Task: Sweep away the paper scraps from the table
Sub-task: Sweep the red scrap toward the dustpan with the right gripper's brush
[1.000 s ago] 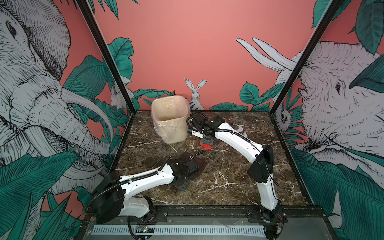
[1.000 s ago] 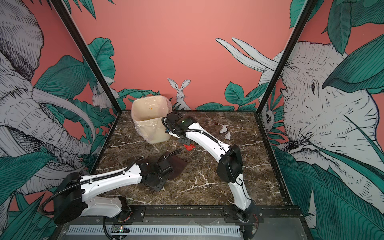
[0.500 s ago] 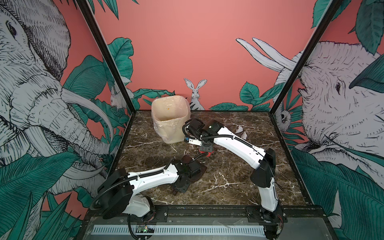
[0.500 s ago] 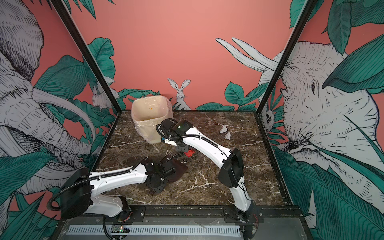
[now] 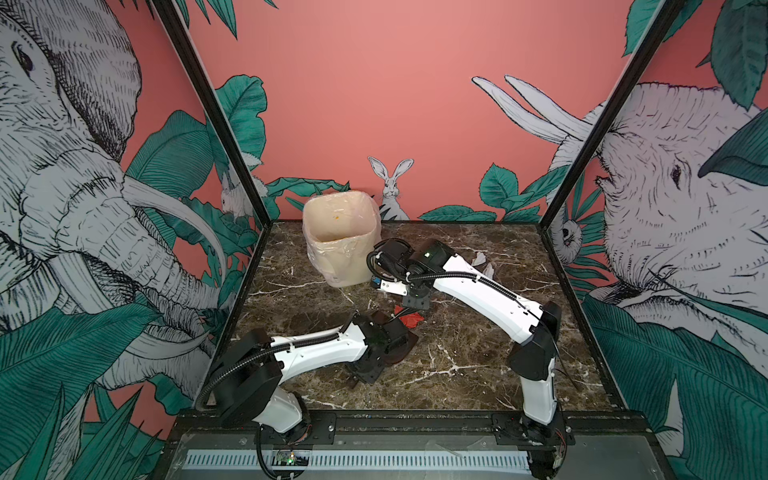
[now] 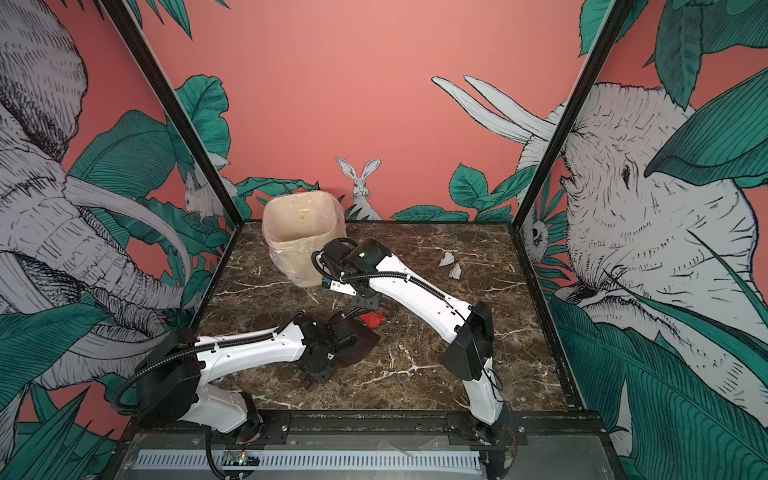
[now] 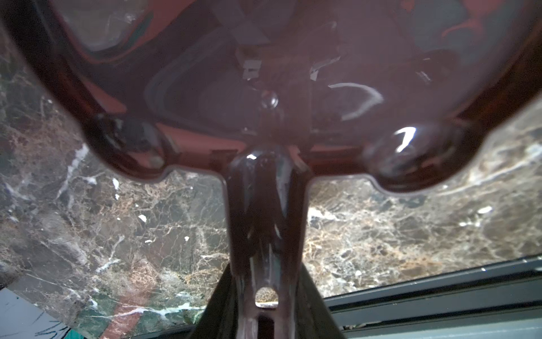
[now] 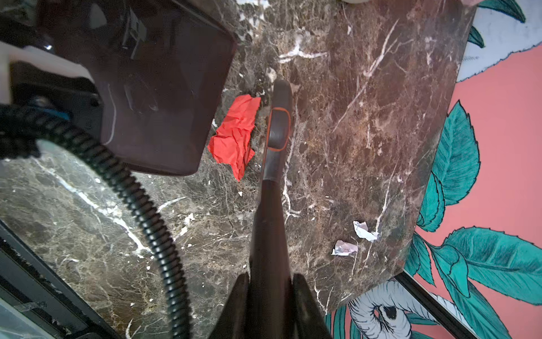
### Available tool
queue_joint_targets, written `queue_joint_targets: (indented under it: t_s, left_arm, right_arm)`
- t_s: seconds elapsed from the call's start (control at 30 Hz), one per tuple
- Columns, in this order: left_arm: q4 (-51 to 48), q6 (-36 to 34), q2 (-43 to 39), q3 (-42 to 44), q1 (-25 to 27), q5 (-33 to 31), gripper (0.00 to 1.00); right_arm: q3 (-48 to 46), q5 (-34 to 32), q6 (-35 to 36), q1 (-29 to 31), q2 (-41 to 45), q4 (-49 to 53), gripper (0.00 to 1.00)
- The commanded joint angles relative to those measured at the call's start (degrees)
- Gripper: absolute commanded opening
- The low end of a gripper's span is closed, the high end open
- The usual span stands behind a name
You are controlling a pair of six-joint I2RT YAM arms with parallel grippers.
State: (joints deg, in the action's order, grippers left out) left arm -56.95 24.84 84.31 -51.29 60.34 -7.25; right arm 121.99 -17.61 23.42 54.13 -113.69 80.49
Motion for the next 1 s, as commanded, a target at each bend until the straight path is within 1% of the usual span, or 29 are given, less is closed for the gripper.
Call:
queue_joint_targets:
  t_s: [0.0,0.3,0.63,0.83,0.97]
  left_arm:
    - [-1.67,-0.87,0.36,-1.37,0.21,0.52,0.0]
    - [-1.64,-1.35,1.2,-1.65,-0.21,1.96,0.0]
    - [-2.26,-2.3,1.12,-1.98,-1.27,2.85,0.0]
    - [-2.51,-2.43,1.2,-2.02,-1.62,2.85,0.0]
    - [-2.61,-2.52,1.27,-2.06,-1.71,2.86,0.0]
  right_arm:
    - [3.34,-4.07,-1.89,-1.56,-0.83,0.52,0.0]
    - [4.4,-1.96,-2.04,-1.99,-3.78,1.07,0.0]
    - [2.18,2.69,-3.26,-0.97,-3.42,3.13,0.0]
    - [1.48,8.43,-5.49,2.35,-2.68,5.65,0.0]
    - [3.38,12.96,-8.03,4.68,-2.0,7.98,0.0]
